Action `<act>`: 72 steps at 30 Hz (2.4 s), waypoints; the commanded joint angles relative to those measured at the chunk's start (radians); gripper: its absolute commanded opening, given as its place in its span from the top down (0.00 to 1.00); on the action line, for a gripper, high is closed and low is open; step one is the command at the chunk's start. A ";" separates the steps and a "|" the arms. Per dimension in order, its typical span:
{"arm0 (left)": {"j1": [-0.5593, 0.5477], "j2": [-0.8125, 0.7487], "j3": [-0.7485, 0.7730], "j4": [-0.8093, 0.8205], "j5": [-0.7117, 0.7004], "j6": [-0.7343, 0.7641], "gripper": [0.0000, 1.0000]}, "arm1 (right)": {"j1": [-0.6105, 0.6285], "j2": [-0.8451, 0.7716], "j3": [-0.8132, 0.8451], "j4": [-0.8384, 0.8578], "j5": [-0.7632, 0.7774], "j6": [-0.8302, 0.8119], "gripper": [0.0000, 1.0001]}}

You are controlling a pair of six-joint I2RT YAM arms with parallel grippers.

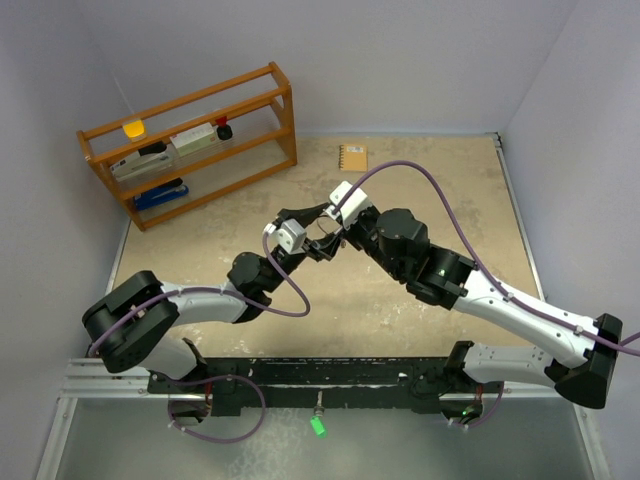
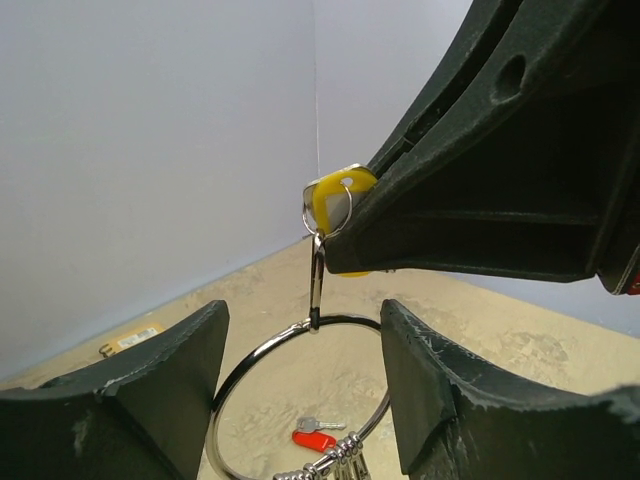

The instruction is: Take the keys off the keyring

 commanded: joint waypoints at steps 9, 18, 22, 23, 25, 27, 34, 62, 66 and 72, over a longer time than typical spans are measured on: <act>0.000 -0.126 -0.023 -0.071 0.008 0.061 0.43 | 0.013 -0.048 0.064 0.045 0.033 -0.013 1.00; 0.003 -0.312 0.086 -0.474 0.221 0.217 0.37 | 0.014 -0.077 0.069 0.026 -0.005 -0.027 1.00; 0.024 -0.325 0.200 -0.750 0.332 0.297 0.34 | 0.014 -0.111 0.071 0.007 -0.036 -0.037 1.00; 0.039 -0.321 0.220 -0.790 0.352 0.303 0.34 | 0.013 -0.120 0.071 0.000 -0.048 -0.040 1.00; 0.065 -0.314 0.253 -0.850 0.401 0.311 0.34 | 0.014 -0.138 0.073 -0.017 -0.069 -0.050 1.00; 0.087 -0.314 0.269 -0.883 0.433 0.313 0.34 | 0.014 -0.150 0.082 -0.052 -0.085 -0.060 1.00; 0.109 -0.349 0.300 -0.974 0.480 0.352 0.34 | 0.014 -0.175 0.142 -0.199 -0.176 -0.111 1.00; 0.162 -0.374 0.365 -0.899 0.801 0.236 0.38 | 0.014 -0.169 0.199 -0.271 -0.273 -0.159 1.00; 0.177 -0.369 0.365 -0.868 0.800 0.221 0.38 | 0.014 -0.181 0.192 -0.269 -0.284 -0.159 1.00; 0.191 -0.338 0.357 -0.808 0.792 0.188 0.43 | 0.014 -0.195 0.180 -0.253 -0.305 -0.152 1.00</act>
